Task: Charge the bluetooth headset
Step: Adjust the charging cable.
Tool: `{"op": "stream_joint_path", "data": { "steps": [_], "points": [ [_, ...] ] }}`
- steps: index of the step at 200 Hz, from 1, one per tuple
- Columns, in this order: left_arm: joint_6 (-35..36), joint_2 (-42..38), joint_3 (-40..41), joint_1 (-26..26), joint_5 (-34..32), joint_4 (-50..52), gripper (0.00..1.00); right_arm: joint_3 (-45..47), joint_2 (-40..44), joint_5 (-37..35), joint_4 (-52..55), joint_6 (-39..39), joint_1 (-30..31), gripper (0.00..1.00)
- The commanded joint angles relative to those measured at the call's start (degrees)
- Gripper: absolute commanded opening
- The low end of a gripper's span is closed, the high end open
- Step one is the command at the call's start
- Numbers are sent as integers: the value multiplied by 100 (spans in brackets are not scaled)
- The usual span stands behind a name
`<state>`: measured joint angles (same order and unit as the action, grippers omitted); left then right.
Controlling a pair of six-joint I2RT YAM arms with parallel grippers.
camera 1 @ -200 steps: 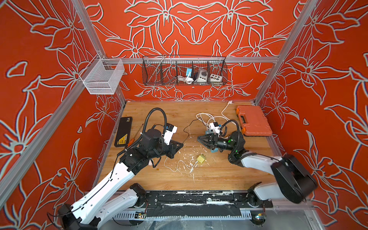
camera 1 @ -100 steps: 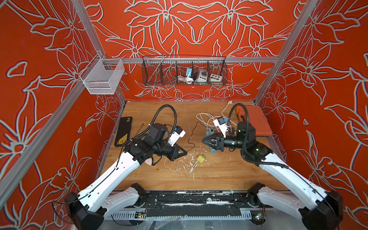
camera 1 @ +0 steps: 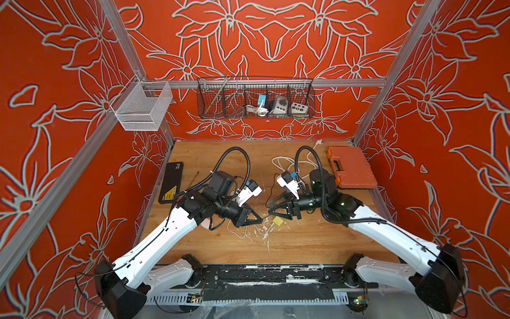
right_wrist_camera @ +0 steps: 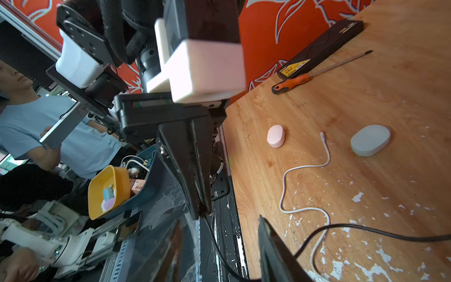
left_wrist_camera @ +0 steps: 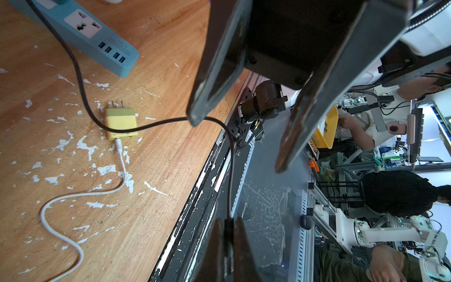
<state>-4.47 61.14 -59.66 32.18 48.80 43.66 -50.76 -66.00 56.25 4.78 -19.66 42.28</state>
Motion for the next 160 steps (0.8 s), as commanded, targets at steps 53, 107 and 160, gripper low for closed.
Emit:
{"op": "stream_joint_path", "data": {
  "steps": [53,107,160],
  "points": [
    [157,-243,-55,-28,429,-147,0,-188,-229,620,260,348,317,51],
    [139,-234,23,-28,463,-213,0,-136,-260,879,42,201,412,38],
    [95,-277,86,-28,481,-312,0,-149,-363,758,-88,164,456,4]
  ]
}}
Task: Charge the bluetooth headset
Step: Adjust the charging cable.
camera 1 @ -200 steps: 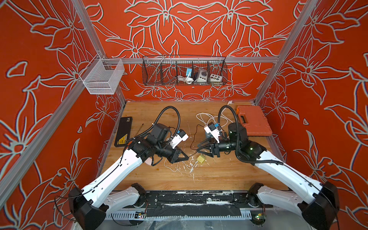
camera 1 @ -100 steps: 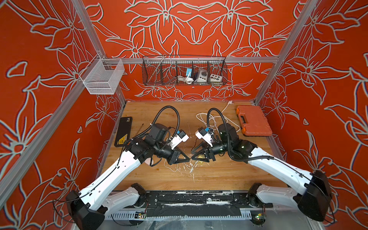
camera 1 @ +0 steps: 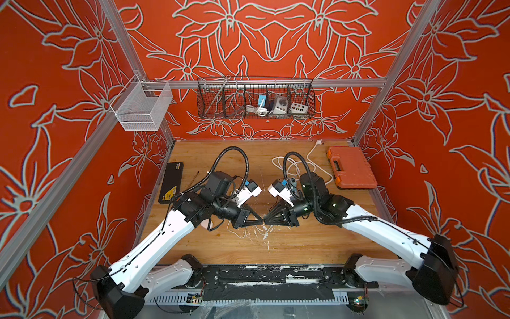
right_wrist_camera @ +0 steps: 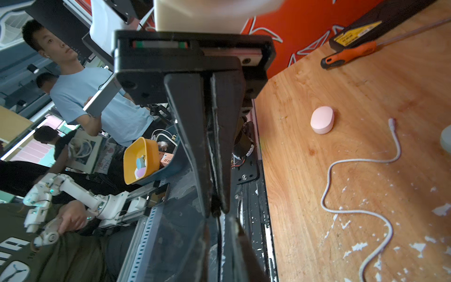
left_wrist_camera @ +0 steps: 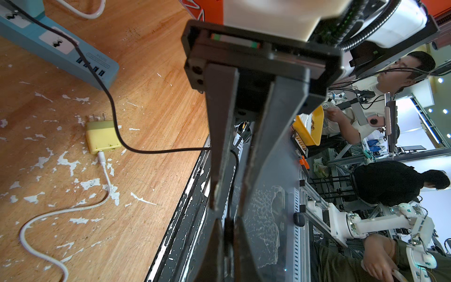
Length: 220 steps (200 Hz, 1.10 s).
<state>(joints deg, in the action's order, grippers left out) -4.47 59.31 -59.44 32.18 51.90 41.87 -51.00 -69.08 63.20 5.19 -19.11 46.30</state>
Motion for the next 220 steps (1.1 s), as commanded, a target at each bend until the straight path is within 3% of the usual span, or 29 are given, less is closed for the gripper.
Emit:
{"op": "stream_joint_path", "data": {
  "steps": [1,9,36,77,100,142,167,195,220],
  "points": [
    [95,-94,64,-28,171,-134,0,-123,-54,53,-127,114,49,4],
    [95,-108,64,-28,156,-134,0,-112,-32,-23,-140,116,46,0],
    [78,-217,112,-41,-70,-117,19,-45,93,-248,-158,165,45,0],
    [-61,-580,287,-166,-75,-281,25,85,236,-453,-139,146,37,0],
    [-106,-622,323,-208,-49,-349,19,150,280,-482,-244,53,43,0],
    [-247,-588,381,-213,33,-580,23,161,279,-418,-337,-37,43,0],
    [-307,-536,389,-213,137,-697,9,181,290,-396,-443,-131,44,1],
    [-326,-532,431,-213,169,-750,2,200,303,-371,-637,-328,45,15],
    [-374,-535,485,-213,214,-806,0,272,325,-368,-1045,-627,44,33]
  ]
}}
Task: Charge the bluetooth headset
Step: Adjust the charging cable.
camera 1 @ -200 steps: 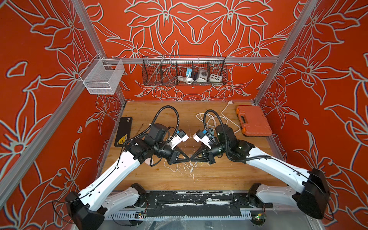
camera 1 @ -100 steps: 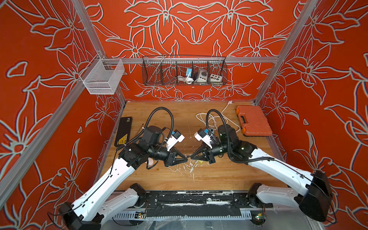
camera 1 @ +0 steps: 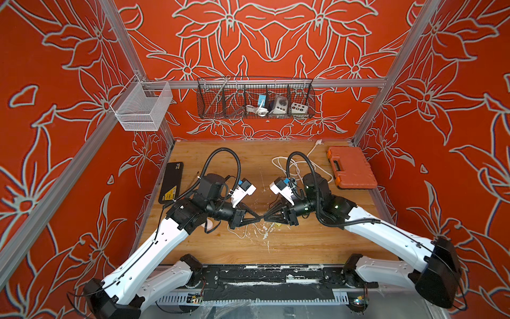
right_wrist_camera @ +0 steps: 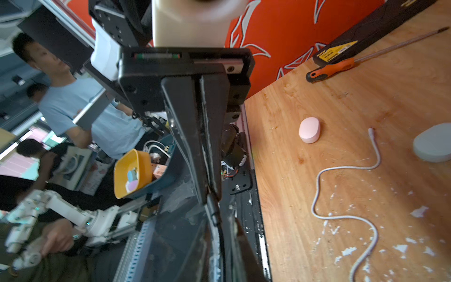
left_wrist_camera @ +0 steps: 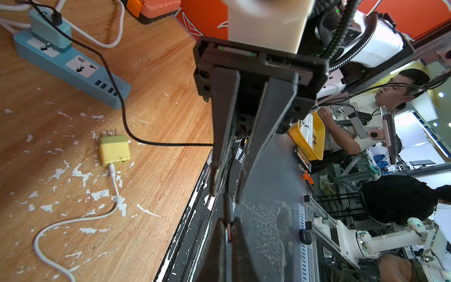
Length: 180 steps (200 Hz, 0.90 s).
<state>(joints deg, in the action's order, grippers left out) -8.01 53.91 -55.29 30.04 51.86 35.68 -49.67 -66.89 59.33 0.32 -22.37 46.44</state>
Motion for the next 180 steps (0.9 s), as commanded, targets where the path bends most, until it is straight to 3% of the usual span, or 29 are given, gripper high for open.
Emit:
{"op": "stream_joint_path", "data": {
  "steps": [1,34,70,139,180],
  "points": [
    [-22,5,70,2,219,-190,0,140,106,18,-572,-315,27,33],
    [-69,-53,97,2,210,-278,0,183,6,204,-1048,-663,32,32],
    [-84,-21,94,2,224,-319,0,194,-20,311,-1212,-777,37,21],
    [-95,-99,88,2,168,-387,0,226,-13,244,-763,-511,39,33],
    [-95,-91,80,-1,141,-430,0,236,-44,389,-927,-633,43,22]
  ]
}}
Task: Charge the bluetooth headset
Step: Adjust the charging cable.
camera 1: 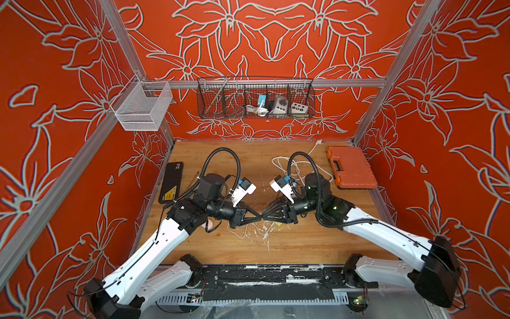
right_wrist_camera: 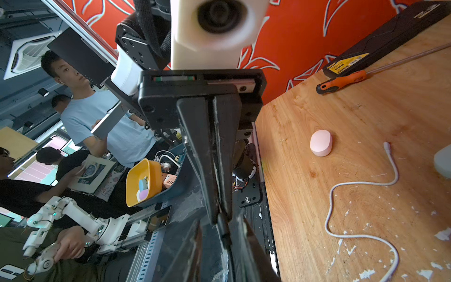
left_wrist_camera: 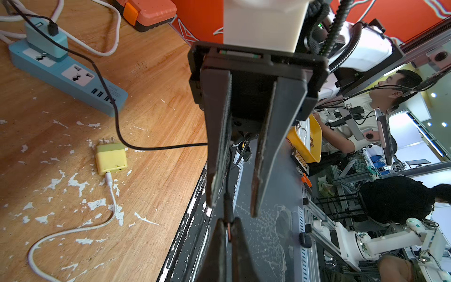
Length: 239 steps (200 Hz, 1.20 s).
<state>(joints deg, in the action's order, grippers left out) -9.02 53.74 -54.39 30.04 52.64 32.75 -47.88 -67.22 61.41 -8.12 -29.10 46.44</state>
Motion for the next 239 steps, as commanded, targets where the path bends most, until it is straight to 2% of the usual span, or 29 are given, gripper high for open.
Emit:
{"op": "stream_joint_path", "data": {
  "steps": [1,37,53,78,111,148,198,239],
  "points": [
    [5,-69,-10,-4,62,-137,0,54,-15,189,-88,34,37,22],
    [-4,-21,-19,-2,62,-147,0,50,-28,233,-124,31,50,16],
    [-12,-23,-2,-3,45,-173,0,59,-59,265,-187,13,47,7],
    [-12,-21,-1,-7,-14,-173,0,59,-39,211,-111,107,43,0],
    [-161,-69,13,-123,-422,-206,34,15,60,-327,473,519,35,0],
    [-742,-324,130,-725,-1162,-458,52,11,225,-1123,858,740,-9,0],
    [-1484,-215,97,-1251,-2603,0,58,92,463,-1898,935,766,-177,0],
    [-2484,247,145,-1431,-3272,247,64,173,509,-2305,840,689,-192,0]
  ]
}}
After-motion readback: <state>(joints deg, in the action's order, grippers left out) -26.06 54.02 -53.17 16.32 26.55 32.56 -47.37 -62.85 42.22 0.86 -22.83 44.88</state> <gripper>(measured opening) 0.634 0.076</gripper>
